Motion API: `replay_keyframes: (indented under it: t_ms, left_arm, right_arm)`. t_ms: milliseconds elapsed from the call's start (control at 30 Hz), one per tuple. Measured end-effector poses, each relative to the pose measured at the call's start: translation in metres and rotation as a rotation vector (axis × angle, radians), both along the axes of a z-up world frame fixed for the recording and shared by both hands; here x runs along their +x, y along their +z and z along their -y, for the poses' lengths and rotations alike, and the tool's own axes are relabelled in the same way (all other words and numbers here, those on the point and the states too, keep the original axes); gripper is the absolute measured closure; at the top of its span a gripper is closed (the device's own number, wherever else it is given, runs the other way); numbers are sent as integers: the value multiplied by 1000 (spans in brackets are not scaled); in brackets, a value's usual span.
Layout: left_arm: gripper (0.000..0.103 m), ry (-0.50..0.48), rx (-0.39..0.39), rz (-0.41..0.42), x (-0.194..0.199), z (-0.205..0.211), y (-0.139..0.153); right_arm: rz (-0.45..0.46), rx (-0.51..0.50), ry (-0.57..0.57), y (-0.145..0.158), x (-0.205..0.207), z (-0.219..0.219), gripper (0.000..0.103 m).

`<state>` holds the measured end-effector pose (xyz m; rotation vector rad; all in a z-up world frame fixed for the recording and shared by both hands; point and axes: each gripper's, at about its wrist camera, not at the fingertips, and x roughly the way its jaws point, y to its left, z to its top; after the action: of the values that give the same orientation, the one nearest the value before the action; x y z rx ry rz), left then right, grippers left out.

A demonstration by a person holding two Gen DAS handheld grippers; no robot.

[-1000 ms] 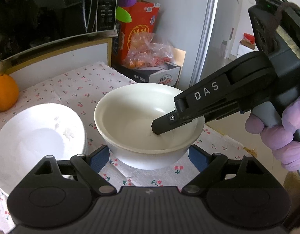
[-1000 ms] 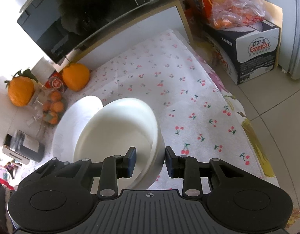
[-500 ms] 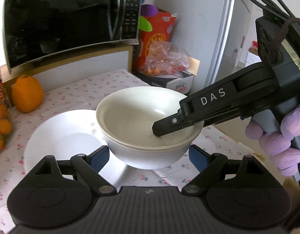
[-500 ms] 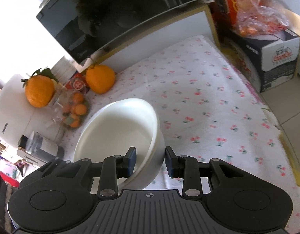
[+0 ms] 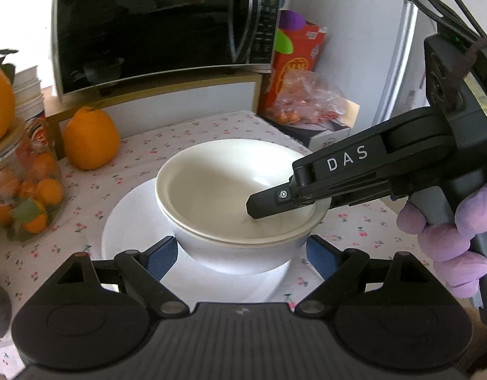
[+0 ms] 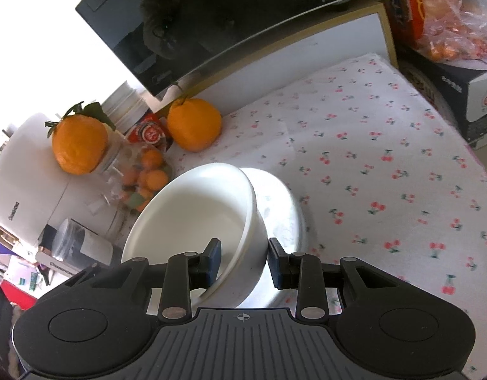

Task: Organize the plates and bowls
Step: 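Carry the nested bowls over the white plate stack with both grippers, then lower the bowls onto the plate stack and open both grippers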

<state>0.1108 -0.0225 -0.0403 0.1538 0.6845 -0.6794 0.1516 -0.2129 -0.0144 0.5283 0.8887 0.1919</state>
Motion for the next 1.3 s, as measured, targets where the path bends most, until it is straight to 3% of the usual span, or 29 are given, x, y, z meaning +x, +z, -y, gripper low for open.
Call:
replay_keyframes:
  t_ms: [933,1067,1100,1167,1300]
  left_arm:
    - [16,49,54,-27,16,-12,-25]
    - [5,54,65,-7,14,-12,-24]
    - [4,59,58,-9,14,-12,-23]
    - [3,68,40,-23,15,-15,-22]
    - [1,86,39,-35,15,-16,-19]
  right_arm:
    - [14,12,-11,-30,18,-19,70]
    - [19,26,-18,-28,17,-17,69]
    - [18,25,-20,-28,17,-16,68]
    - [16,28,-27,-28,17,-14,54]
    - [25,35,-37,-24,15,-10,45]
